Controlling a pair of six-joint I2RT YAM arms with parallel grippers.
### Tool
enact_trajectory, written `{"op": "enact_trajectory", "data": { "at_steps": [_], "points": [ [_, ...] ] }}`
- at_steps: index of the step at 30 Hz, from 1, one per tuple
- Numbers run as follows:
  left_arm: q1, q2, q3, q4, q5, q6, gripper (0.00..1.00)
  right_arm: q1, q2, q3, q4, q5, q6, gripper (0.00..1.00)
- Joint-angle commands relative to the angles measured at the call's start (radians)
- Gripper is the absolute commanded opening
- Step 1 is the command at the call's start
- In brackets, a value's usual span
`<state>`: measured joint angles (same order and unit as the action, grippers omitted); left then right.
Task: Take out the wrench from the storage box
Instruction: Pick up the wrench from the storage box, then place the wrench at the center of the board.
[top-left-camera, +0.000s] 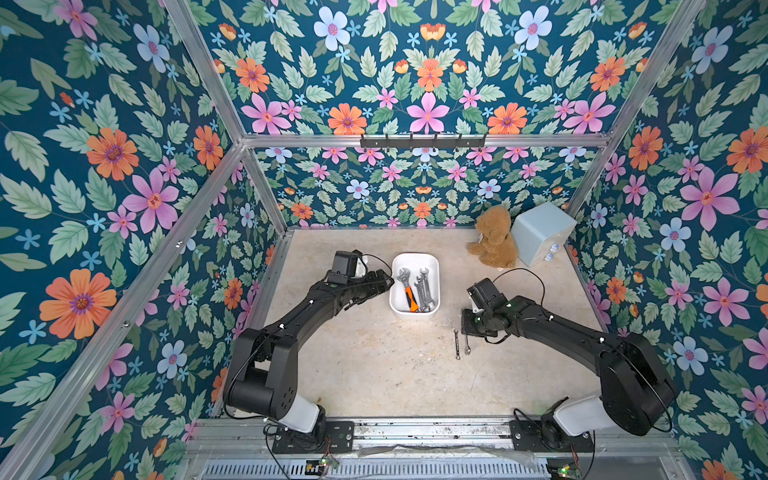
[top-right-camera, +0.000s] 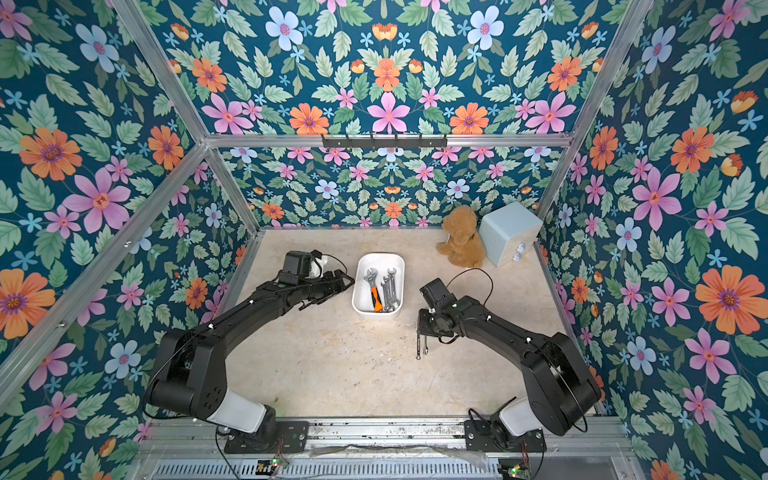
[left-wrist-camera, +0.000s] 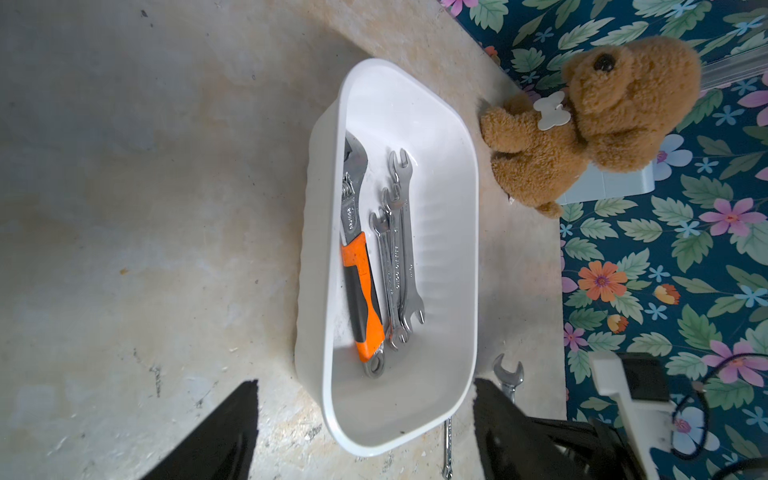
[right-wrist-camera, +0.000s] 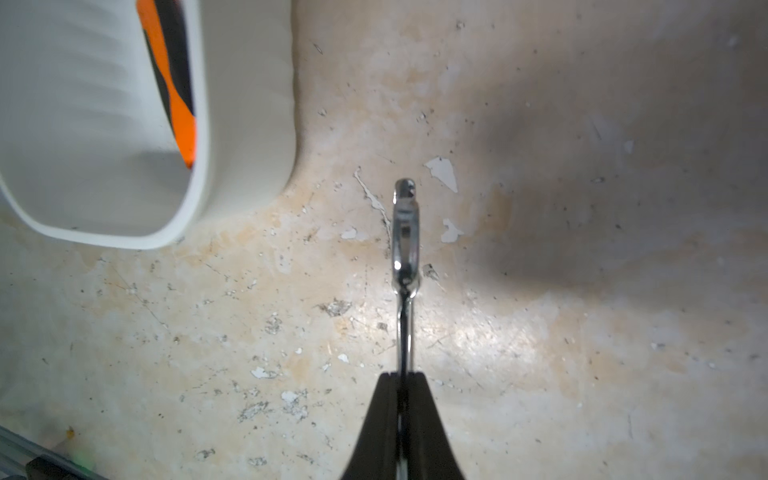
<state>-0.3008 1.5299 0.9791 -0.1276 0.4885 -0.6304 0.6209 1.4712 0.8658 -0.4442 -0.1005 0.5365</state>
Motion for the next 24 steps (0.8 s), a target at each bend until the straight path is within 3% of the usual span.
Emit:
{"op": "enact_trajectory", "data": {
  "at_steps": [1,12,24],
  "points": [
    [0.001,0.007,0.008,0.011,-0.014,-0.011,0.84,0.000,0.020,-0.033,0.090,-0.031,0.024,0.00],
    [0.000,0.016,0.004,0.006,-0.022,-0.005,0.84,0.000,0.088,-0.080,0.147,-0.030,0.046,0.00],
    [0.000,0.043,0.018,0.008,-0.012,-0.002,0.84,0.000,0.057,-0.120,0.115,-0.004,0.039,0.04]
  ]
}}
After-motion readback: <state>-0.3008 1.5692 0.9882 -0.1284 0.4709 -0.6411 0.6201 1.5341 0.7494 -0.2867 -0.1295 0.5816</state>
